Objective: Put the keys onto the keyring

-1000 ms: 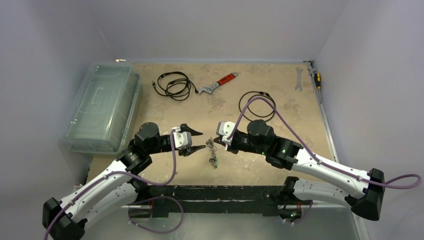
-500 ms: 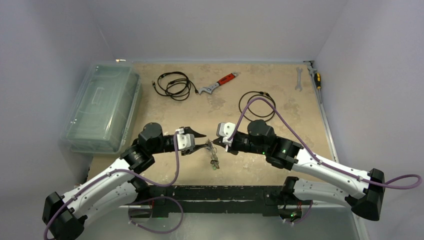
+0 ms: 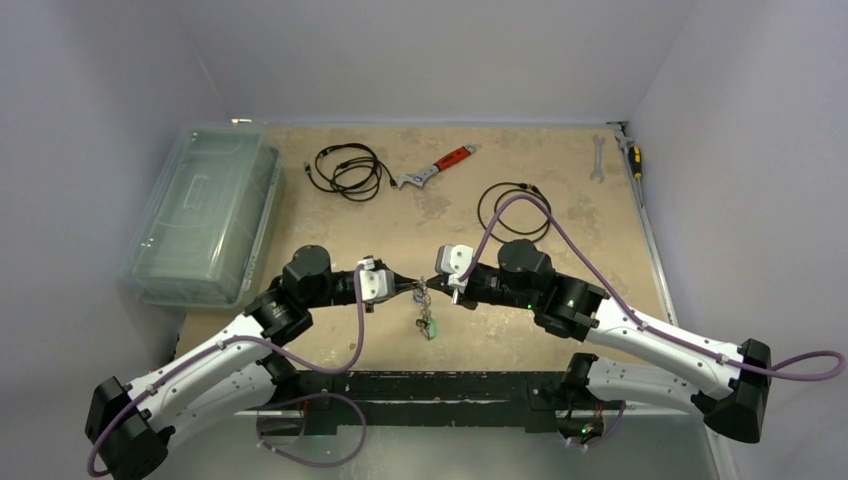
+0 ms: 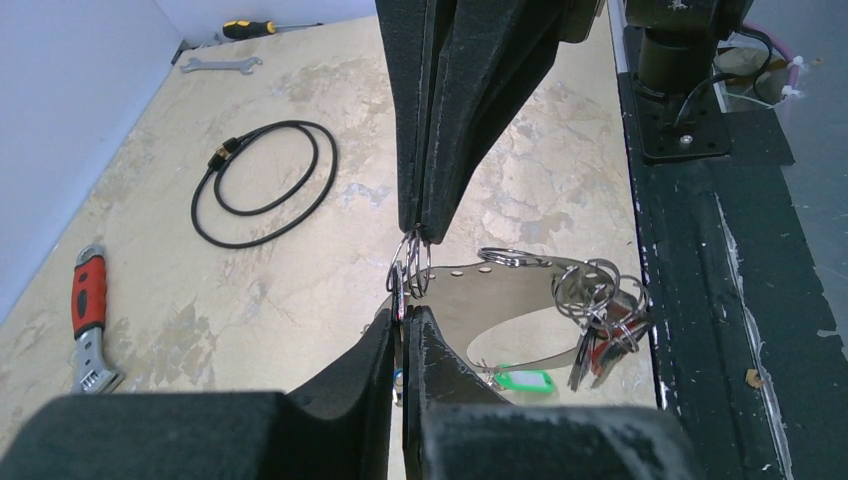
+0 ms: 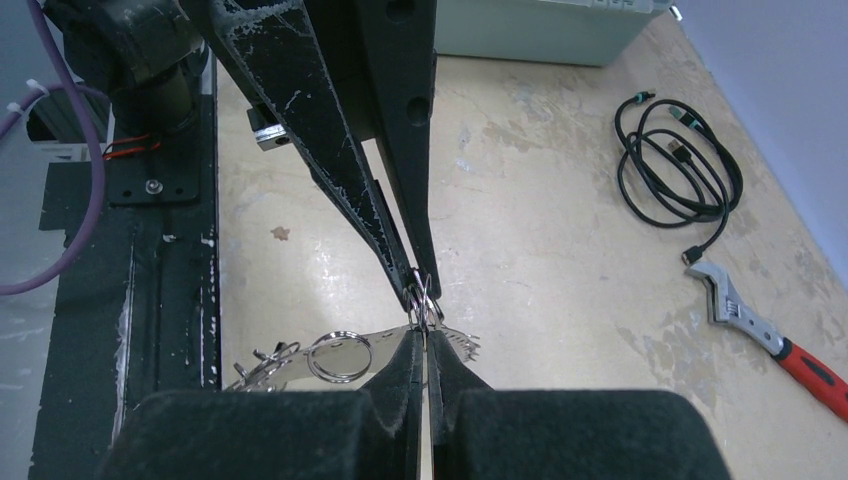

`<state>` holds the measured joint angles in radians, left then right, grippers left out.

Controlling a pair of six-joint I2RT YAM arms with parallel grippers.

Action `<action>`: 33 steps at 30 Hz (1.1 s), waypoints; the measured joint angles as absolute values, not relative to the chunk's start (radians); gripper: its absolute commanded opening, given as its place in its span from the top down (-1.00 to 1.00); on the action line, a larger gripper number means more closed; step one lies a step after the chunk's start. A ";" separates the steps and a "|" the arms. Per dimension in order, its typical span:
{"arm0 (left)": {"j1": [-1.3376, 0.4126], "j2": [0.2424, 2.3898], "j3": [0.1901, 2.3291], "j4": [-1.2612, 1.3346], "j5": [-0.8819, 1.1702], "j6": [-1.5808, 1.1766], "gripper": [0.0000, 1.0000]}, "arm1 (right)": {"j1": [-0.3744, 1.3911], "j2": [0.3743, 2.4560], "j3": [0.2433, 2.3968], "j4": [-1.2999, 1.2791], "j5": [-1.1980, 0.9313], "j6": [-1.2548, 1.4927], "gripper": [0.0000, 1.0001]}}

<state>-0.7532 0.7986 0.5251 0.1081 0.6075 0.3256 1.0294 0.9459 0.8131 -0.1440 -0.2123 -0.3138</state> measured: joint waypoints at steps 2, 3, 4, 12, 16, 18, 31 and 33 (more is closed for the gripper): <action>-0.753 0.799 0.525 0.108 0.604 0.325 1.00 | 1.029 0.946 0.813 -0.143 -0.212 -0.313 1.00; -0.753 0.799 0.525 0.108 0.602 0.325 1.00 | 1.029 0.946 0.813 -0.143 -0.211 -0.312 1.00; -0.753 0.798 0.525 0.108 0.599 0.325 1.00 | 1.029 0.946 0.813 -0.143 -0.209 -0.311 1.00; -0.755 0.756 0.525 0.101 0.546 0.326 1.00 | 1.029 0.946 0.813 -0.143 -0.179 -0.304 1.00; -0.756 0.731 0.525 0.092 0.525 0.326 1.00 | 1.031 0.946 0.813 -0.139 -0.173 -0.301 1.00; -0.756 0.728 0.525 0.087 0.518 0.326 1.00 | 1.032 0.946 0.813 -0.136 -0.170 -0.299 1.00; -0.756 0.743 0.525 0.060 0.496 0.342 0.10 | 1.032 0.946 0.813 -0.130 -0.142 -0.283 1.00; -0.756 0.749 0.525 0.052 0.492 0.350 -0.26 | 1.032 0.946 0.813 -0.131 -0.139 -0.281 1.00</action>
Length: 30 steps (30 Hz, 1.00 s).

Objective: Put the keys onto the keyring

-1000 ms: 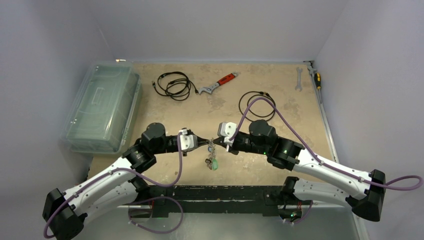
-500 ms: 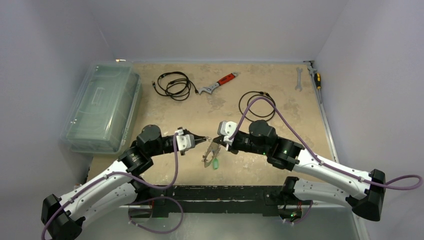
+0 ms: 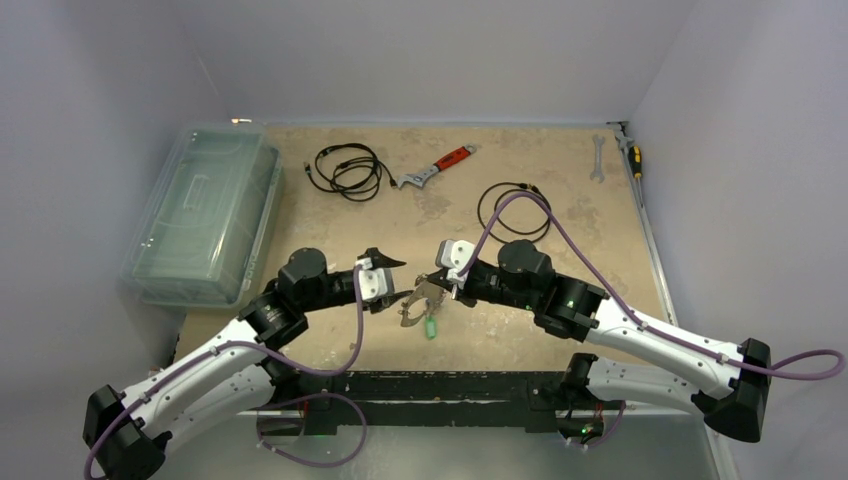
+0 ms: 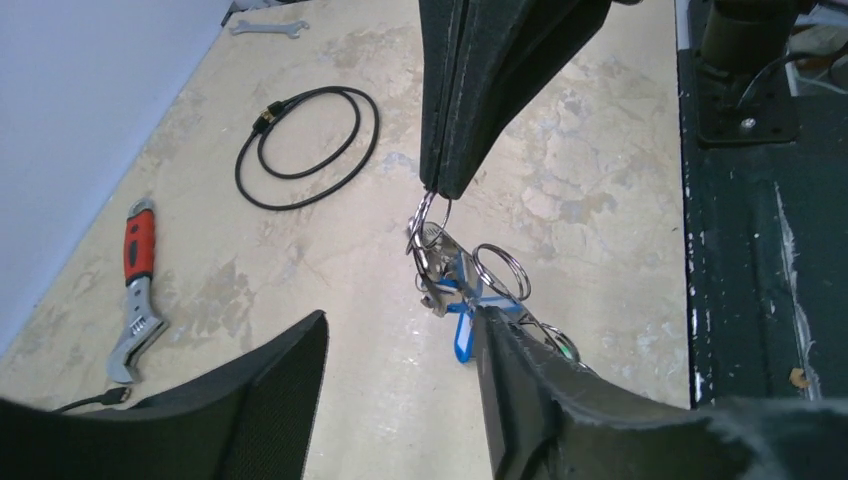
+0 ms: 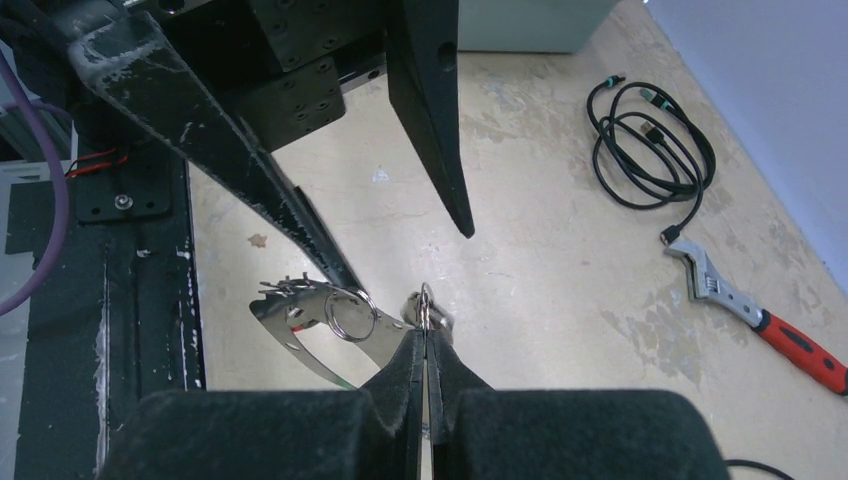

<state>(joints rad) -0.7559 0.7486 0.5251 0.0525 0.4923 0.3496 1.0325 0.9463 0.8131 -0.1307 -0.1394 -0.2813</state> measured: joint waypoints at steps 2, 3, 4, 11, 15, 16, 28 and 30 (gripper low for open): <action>-0.756 0.749 0.525 0.039 0.490 0.353 -0.31 | 1.032 0.946 0.813 -0.131 -0.138 -0.281 1.00; -0.756 0.749 0.525 0.036 0.490 0.353 -0.31 | 1.032 0.946 0.813 -0.133 -0.137 -0.281 1.00; -0.756 0.747 0.525 0.034 0.490 0.353 -0.31 | 1.032 0.946 0.813 -0.135 -0.131 -0.281 1.00; -0.755 0.723 0.526 0.029 0.493 0.358 -0.03 | 1.032 0.949 0.813 -0.150 -0.100 -0.282 1.00; -0.755 0.719 0.527 0.047 0.516 0.352 0.02 | 1.032 0.953 0.813 -0.159 -0.099 -0.283 1.00; -0.755 0.718 0.527 0.056 0.526 0.351 0.02 | 1.032 0.955 0.813 -0.160 -0.100 -0.284 1.00; -0.755 0.818 0.554 0.134 0.640 0.315 0.19 | 1.032 0.956 0.814 -0.165 -0.162 -0.290 1.00; -0.755 0.833 0.554 0.135 0.650 0.313 0.22 | 1.032 0.956 0.814 -0.165 -0.175 -0.290 1.00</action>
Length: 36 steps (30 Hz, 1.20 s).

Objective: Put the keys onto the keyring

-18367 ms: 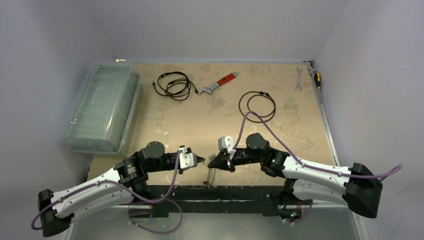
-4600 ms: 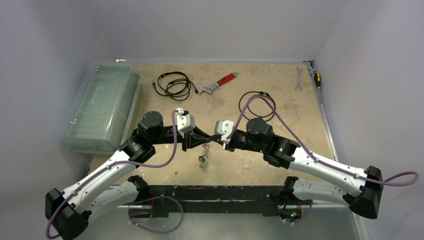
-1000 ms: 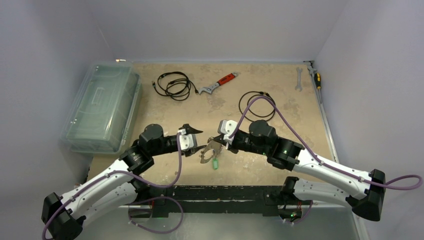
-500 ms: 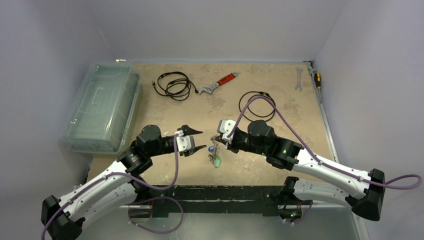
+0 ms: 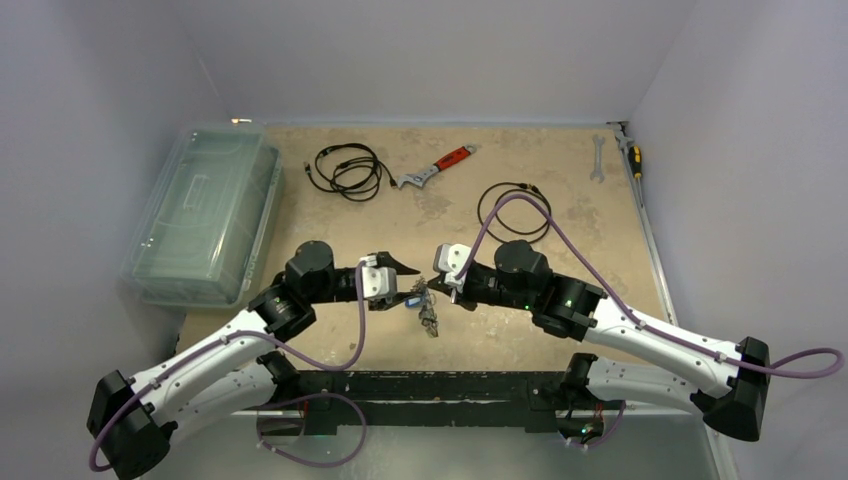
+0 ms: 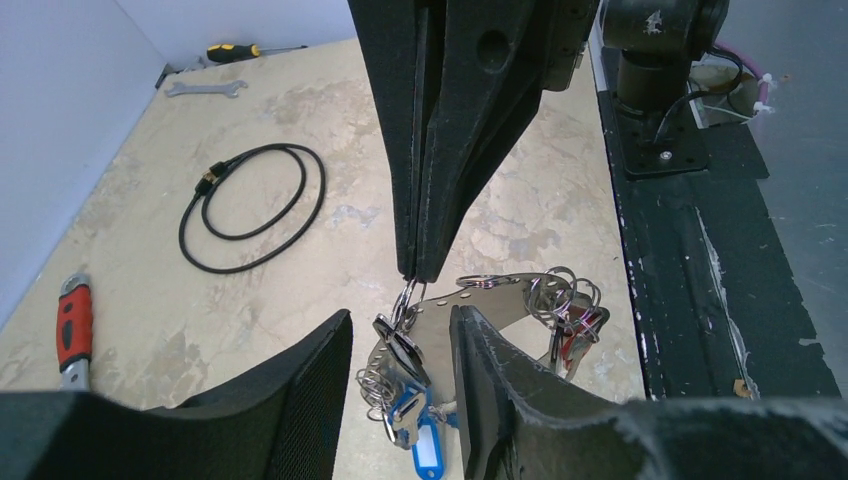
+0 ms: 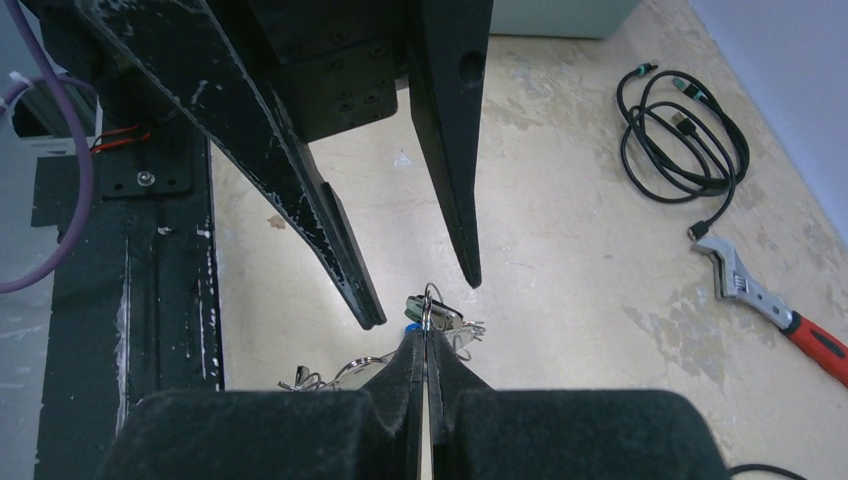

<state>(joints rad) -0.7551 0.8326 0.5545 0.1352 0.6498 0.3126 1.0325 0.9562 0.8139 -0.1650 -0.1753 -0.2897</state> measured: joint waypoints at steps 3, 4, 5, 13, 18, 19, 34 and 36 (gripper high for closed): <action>-0.755 0.842 0.554 0.135 0.653 0.308 0.28 | 1.032 0.956 0.814 -0.165 -0.180 -0.290 1.00; -0.755 0.843 0.554 0.136 0.653 0.309 0.30 | 1.032 0.956 0.814 -0.165 -0.183 -0.290 1.00; -0.755 0.844 0.554 0.136 0.653 0.309 0.32 | 1.032 0.956 0.814 -0.165 -0.185 -0.290 1.00; -0.755 0.866 0.560 0.133 0.651 0.316 0.44 | 1.032 0.952 0.814 -0.164 -0.206 -0.289 1.00; -0.755 0.870 0.565 0.125 0.650 0.326 1.00 | 1.032 0.946 0.814 -0.163 -0.220 -0.289 1.00; -0.756 0.870 0.566 0.123 0.651 0.329 1.00 | 1.032 0.946 0.814 -0.161 -0.221 -0.289 1.00; -0.755 0.840 0.567 0.081 0.628 0.334 1.00 | 1.033 0.946 0.815 -0.149 -0.207 -0.282 0.39; -0.755 0.839 0.567 0.074 0.618 0.333 1.00 | 1.033 0.946 0.815 -0.145 -0.195 -0.280 0.35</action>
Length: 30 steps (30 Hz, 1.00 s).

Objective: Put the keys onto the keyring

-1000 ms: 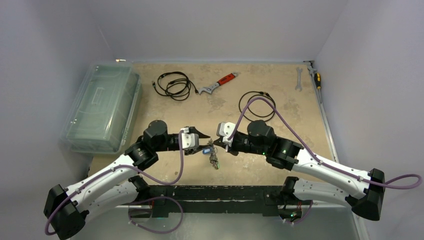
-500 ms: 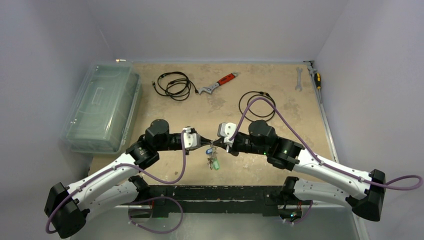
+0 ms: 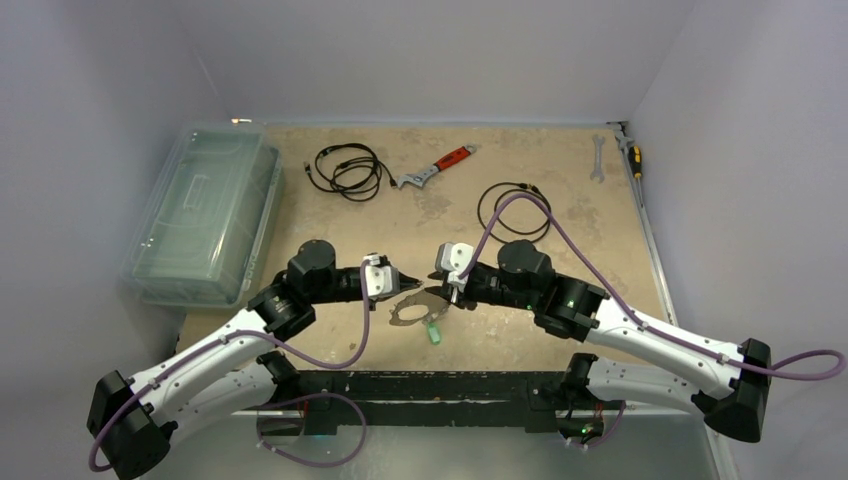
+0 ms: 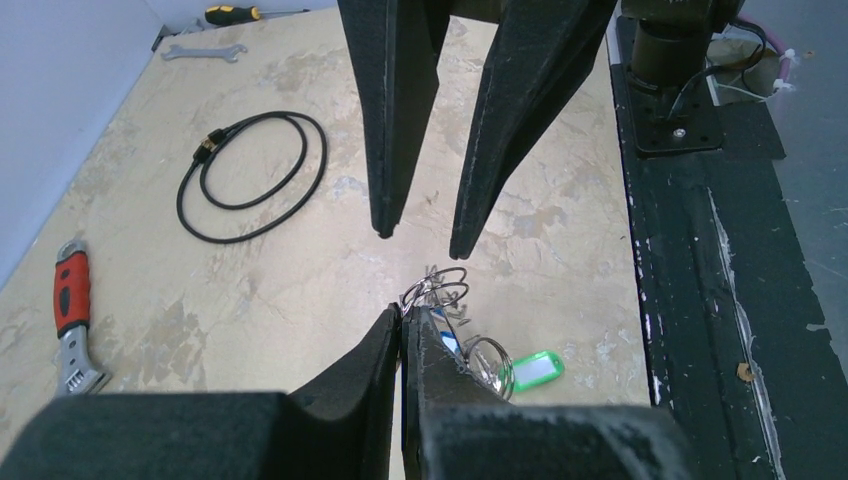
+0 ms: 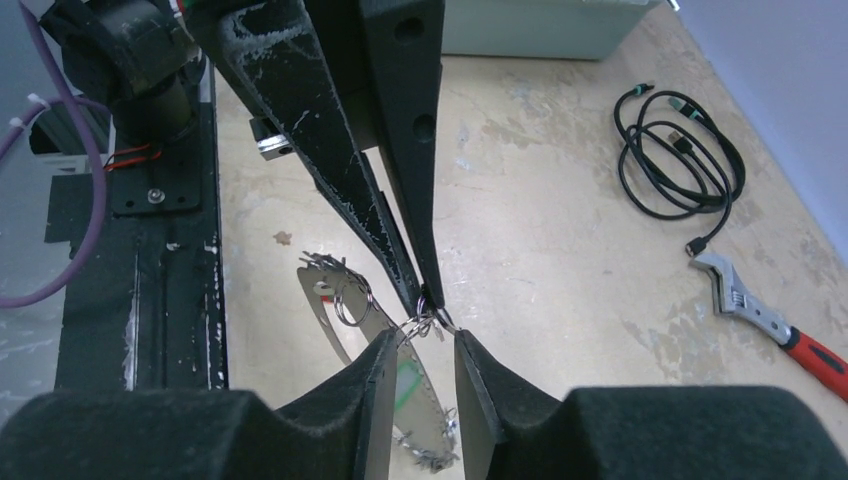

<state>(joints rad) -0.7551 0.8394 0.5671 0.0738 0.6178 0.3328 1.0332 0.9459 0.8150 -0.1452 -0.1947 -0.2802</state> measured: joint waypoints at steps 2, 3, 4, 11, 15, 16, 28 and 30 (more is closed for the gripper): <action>-0.755 0.839 0.567 0.063 0.610 0.331 1.00 | 1.033 0.946 0.815 -0.142 -0.184 -0.279 0.34; -0.755 0.839 0.567 0.060 0.606 0.328 1.00 | 1.033 0.946 0.815 -0.141 -0.178 -0.278 0.34; -0.755 0.839 0.567 0.057 0.602 0.324 1.00 | 1.033 0.946 0.815 -0.141 -0.175 -0.277 0.33; -0.755 0.843 0.574 0.050 0.587 0.296 1.00 | 1.033 0.946 0.815 -0.141 -0.173 -0.246 0.22; -0.755 0.858 0.579 0.040 0.578 0.274 1.00 | 1.033 0.946 0.815 -0.138 -0.174 -0.213 0.16; -0.755 0.863 0.582 0.036 0.574 0.270 1.00 | 1.033 0.946 0.815 -0.136 -0.174 -0.201 0.13; -0.755 0.886 0.603 0.020 0.546 0.245 1.00 | 1.033 0.946 0.711 -0.035 -0.149 -0.079 0.16; -0.755 0.886 0.603 0.019 0.543 0.246 1.00 | 1.033 0.949 0.674 -0.009 -0.133 -0.071 0.20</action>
<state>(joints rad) -0.7551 0.8856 0.6029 0.0189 0.5430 0.2459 1.0332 0.9489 0.6743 -0.0086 -0.1329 -0.0711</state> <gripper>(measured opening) 0.017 0.430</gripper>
